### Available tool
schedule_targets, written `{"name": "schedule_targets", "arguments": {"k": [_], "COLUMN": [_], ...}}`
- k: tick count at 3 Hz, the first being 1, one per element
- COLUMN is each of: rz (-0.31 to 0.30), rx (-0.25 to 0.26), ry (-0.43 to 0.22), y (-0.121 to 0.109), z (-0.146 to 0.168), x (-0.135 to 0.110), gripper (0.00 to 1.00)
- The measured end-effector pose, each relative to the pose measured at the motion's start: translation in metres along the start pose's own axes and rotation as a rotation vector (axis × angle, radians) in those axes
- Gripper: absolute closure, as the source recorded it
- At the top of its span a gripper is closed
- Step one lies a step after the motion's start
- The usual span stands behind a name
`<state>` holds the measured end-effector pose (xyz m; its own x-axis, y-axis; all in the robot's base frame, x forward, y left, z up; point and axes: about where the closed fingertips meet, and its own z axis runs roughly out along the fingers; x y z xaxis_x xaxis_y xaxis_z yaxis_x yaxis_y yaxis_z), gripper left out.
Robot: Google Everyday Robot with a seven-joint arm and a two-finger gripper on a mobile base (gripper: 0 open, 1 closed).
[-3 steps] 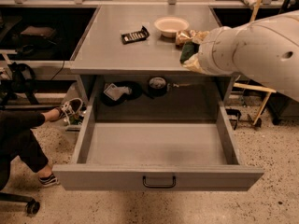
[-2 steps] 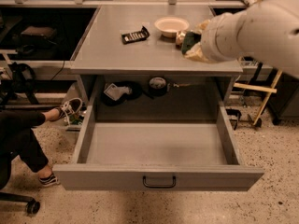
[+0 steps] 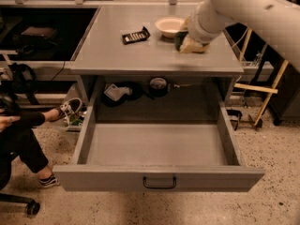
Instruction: Pick sponge from top drawer and place on counter
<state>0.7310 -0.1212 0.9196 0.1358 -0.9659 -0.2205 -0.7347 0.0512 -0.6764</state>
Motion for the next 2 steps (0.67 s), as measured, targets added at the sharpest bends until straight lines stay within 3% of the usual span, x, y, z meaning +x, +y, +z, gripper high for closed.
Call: {"name": "schedule_targets", "arguments": {"k": [1, 2], "rz": [-0.104, -0.136], "rx": [-0.144, -0.302], "ry": [0.039, 0.046], "y": [-0.009, 0.0], "z": [0.058, 0.102], "x": [-0.013, -0.028], "gripper": [1.0, 1.0]}}
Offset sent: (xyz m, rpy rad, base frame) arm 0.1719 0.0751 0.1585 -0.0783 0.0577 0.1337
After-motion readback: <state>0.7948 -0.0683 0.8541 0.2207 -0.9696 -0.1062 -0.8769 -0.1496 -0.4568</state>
